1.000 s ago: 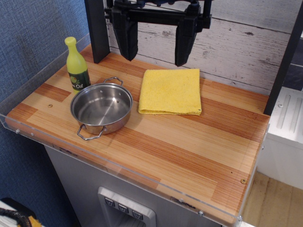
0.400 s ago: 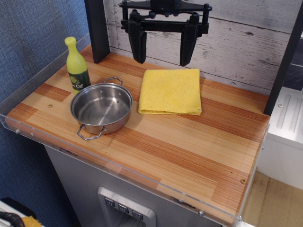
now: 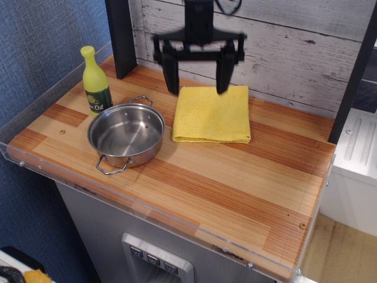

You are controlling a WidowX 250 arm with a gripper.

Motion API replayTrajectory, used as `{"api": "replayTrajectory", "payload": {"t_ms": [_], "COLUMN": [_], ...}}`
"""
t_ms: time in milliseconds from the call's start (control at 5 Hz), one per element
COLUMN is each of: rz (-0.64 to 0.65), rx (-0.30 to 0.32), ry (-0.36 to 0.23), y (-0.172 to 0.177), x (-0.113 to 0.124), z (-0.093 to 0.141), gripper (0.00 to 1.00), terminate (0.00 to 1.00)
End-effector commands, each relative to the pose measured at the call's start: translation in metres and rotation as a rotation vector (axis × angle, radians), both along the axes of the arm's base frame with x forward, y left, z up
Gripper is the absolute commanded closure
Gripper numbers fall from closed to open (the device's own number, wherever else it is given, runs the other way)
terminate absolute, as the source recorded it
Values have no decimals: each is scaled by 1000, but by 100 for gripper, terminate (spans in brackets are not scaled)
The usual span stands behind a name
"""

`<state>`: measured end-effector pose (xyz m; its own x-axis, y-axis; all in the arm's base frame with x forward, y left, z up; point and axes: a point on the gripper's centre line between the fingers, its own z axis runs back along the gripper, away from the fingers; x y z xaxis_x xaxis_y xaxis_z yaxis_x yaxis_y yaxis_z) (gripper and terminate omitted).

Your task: Bring the yellow rectangle to the near table corner.

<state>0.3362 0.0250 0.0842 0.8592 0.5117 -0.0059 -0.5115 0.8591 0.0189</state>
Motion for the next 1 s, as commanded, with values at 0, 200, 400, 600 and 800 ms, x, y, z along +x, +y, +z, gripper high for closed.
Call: {"api": "replayTrajectory", "payload": {"t_ms": [0, 200, 400, 600, 800], "rz": [57, 53, 66, 75, 101], "rx": [32, 58, 75, 75, 72], "ry": [-64, -68, -99, -103, -111], "y": [16, 15, 13, 15, 16], "x": [32, 42, 44, 44, 43], "z": [-26, -37, -35, -39, -47], "gripper": [100, 100, 100, 100, 100], "terminate": [0, 0, 0, 0, 0]}}
